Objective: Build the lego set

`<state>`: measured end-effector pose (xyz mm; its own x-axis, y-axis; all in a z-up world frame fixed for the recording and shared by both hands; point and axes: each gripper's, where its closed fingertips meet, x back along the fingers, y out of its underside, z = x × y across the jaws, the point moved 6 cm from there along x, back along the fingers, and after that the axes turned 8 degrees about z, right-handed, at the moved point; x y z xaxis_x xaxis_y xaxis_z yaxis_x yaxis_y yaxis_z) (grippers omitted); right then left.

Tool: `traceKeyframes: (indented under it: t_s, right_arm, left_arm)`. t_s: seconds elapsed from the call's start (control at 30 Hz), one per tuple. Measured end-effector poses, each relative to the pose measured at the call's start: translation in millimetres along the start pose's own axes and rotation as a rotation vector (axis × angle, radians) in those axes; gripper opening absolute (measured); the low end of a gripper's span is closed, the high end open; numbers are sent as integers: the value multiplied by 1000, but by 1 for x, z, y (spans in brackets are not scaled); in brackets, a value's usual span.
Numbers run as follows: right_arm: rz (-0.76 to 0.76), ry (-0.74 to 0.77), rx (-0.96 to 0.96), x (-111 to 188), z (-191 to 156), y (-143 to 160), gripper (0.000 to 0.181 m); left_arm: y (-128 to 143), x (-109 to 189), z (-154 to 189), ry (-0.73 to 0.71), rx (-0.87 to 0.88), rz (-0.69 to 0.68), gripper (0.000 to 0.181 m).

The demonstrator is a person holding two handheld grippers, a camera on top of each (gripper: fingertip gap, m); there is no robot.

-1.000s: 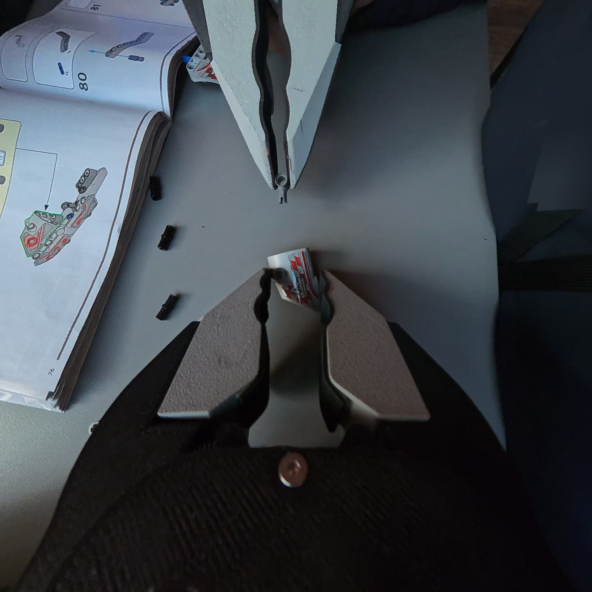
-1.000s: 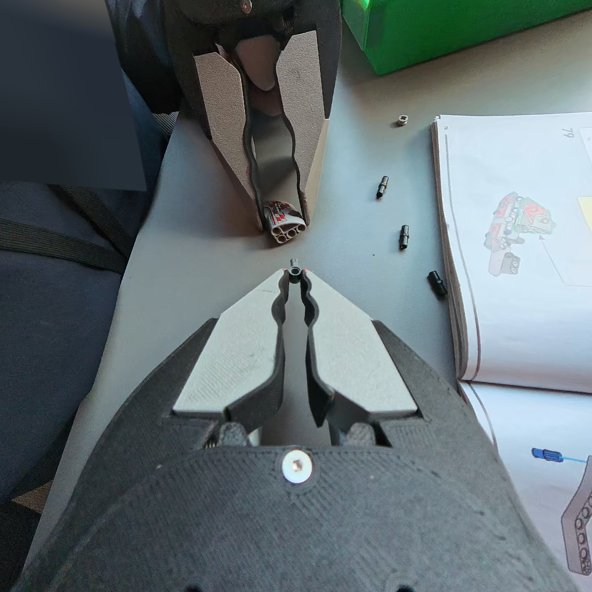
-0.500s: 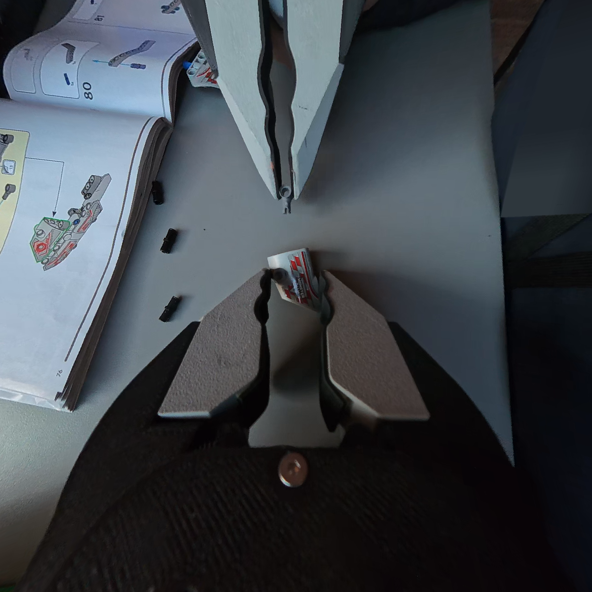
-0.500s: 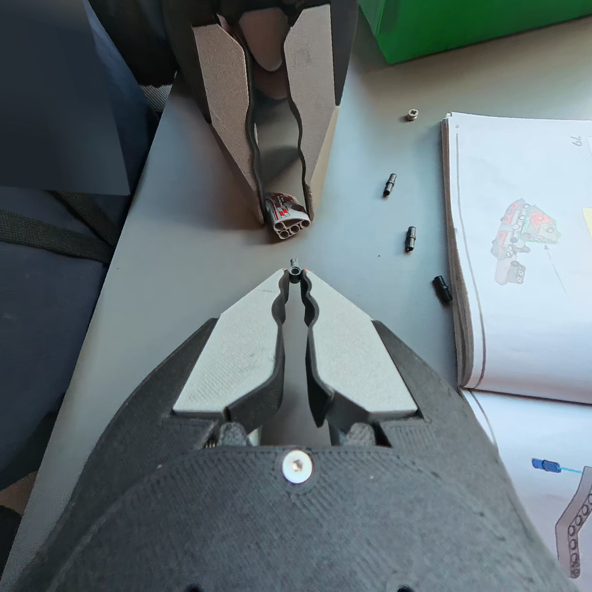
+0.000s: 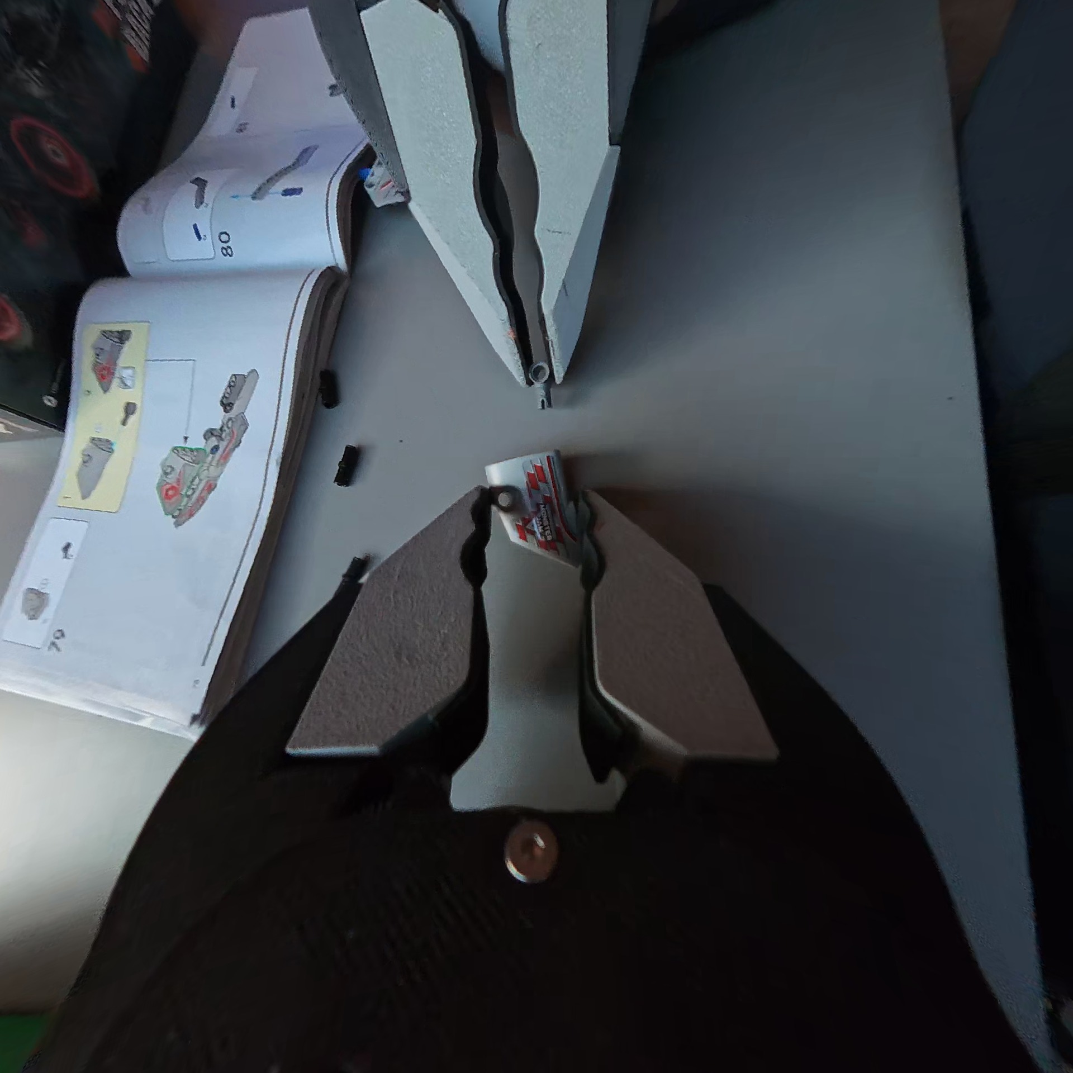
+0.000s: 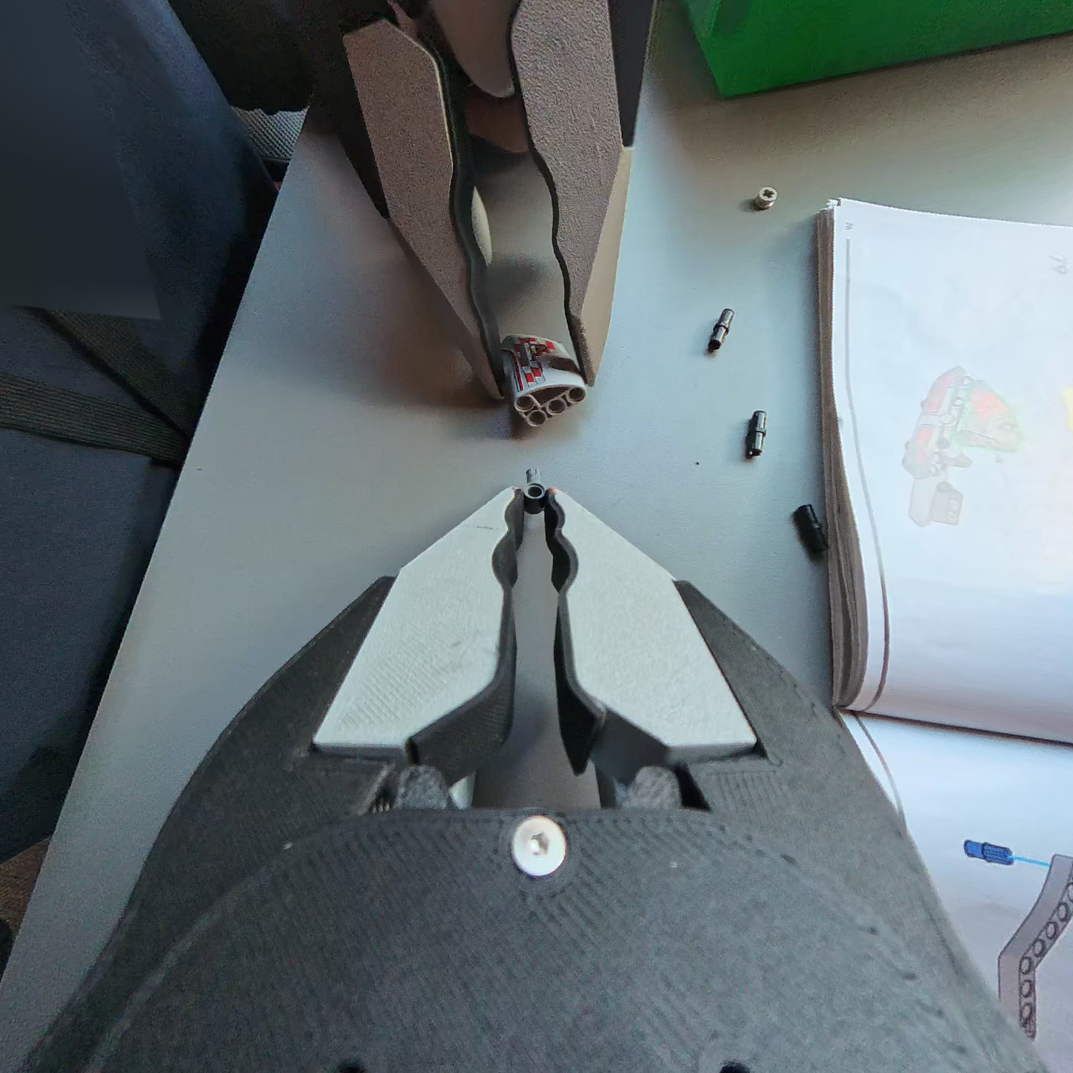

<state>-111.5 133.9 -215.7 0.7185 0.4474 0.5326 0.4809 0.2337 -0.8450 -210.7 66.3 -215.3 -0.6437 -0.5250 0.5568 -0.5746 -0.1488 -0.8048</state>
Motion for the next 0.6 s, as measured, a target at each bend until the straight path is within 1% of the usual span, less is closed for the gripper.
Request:
traceKeyframes:
  t_s: [0.07, 0.23, 0.33, 0.5, 0.6]
  right_arm:
    - [2, 5, 6, 0, 0, 0, 3]
    - [1, 44, 17, -1, 1, -1, 3]
    - [4, 58, -1, -2, 2, -2, 4]
    - [23, 65, -6, -1, 1, -4, 4]
    - [22, 67, 2, -1, 0, -4, 3]
  left_arm:
    - [-1, 0, 0, -66, -97, 2, 27]
    - [-3, -2, 3, -250, -429, -25, 27]
    - [-5, -6, 6, -326, -561, -59, 28]
    - [-6, -8, 10, -374, -651, -77, 29]
    - [-9, -4, 13, -377, -639, -29, 40]
